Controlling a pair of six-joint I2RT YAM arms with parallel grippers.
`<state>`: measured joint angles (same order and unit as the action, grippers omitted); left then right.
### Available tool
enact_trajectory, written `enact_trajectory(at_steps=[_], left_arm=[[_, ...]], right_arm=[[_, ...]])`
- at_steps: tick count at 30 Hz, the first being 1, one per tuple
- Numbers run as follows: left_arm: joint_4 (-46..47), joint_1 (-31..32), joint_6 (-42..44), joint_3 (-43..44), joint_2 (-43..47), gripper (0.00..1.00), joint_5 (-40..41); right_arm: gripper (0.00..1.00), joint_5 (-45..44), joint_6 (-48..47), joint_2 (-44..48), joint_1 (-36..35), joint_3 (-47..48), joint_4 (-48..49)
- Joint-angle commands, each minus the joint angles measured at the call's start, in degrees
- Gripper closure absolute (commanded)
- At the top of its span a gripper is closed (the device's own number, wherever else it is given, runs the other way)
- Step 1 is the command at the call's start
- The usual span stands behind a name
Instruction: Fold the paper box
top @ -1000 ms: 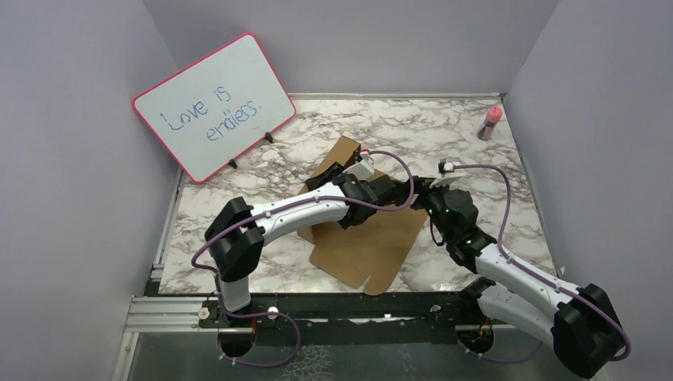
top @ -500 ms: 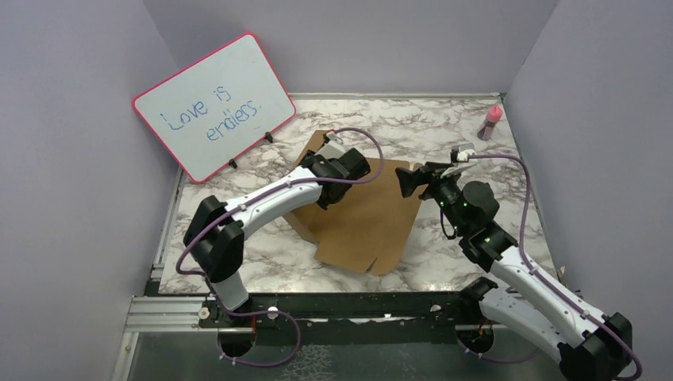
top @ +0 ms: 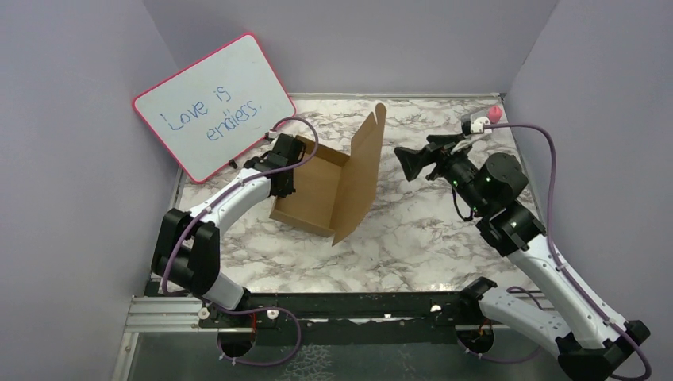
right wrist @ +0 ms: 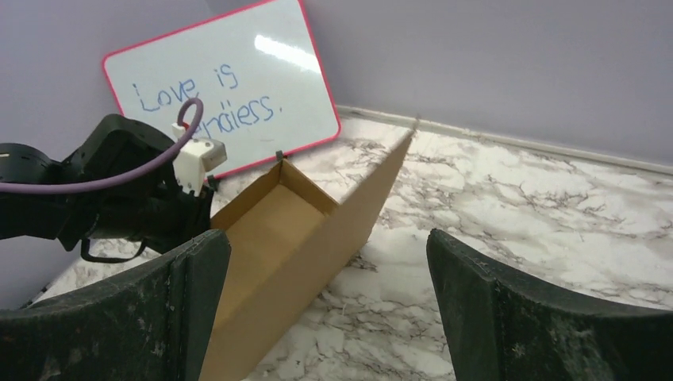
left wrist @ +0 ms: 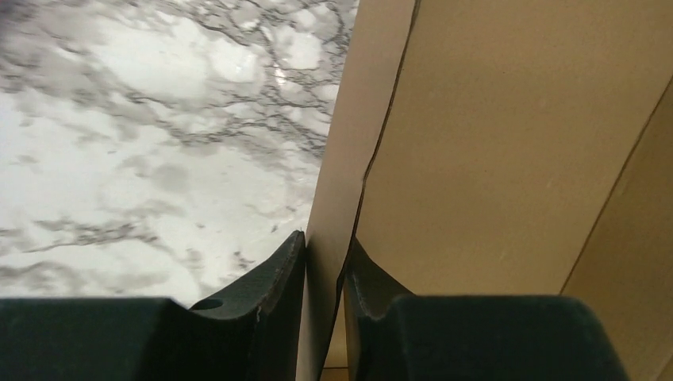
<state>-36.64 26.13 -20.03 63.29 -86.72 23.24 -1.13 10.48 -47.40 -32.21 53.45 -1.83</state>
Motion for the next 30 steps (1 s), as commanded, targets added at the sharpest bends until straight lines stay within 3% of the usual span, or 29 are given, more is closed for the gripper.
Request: enact_trajectory(at_steps=[1, 10, 19, 25, 30], left_arm=[[11.1, -2.8, -5.5, -4.4, 1.6, 0.75, -13.9], [21.2, -3.2, -11.9, -12.7, 2.3, 0.64, -19.6], [22.1, -6.3, -11.6, -16.7, 6.9, 0.53, -19.7], [22.3, -8.3, -11.0, -15.6, 6.3, 0.52, -21.3], [20.6, -9.0, -9.3, -10.1, 0.4, 0.53, -21.6]], right_arm=[[0.0, 0.7, 0.3, -3.8, 0.0, 2.2, -6.8], [0.0, 2.2, 2.1, -14.0, 0.0, 11.9, -12.4], [0.0, 5.1, 3.2, -19.0, -0.1, 13.6, -13.2], [0.0, 6.7, 3.1, -20.9, -0.1, 16.0, -13.8], [0.0, 6.1, 3.3, -20.8, -0.1, 15.4, -12.7]])
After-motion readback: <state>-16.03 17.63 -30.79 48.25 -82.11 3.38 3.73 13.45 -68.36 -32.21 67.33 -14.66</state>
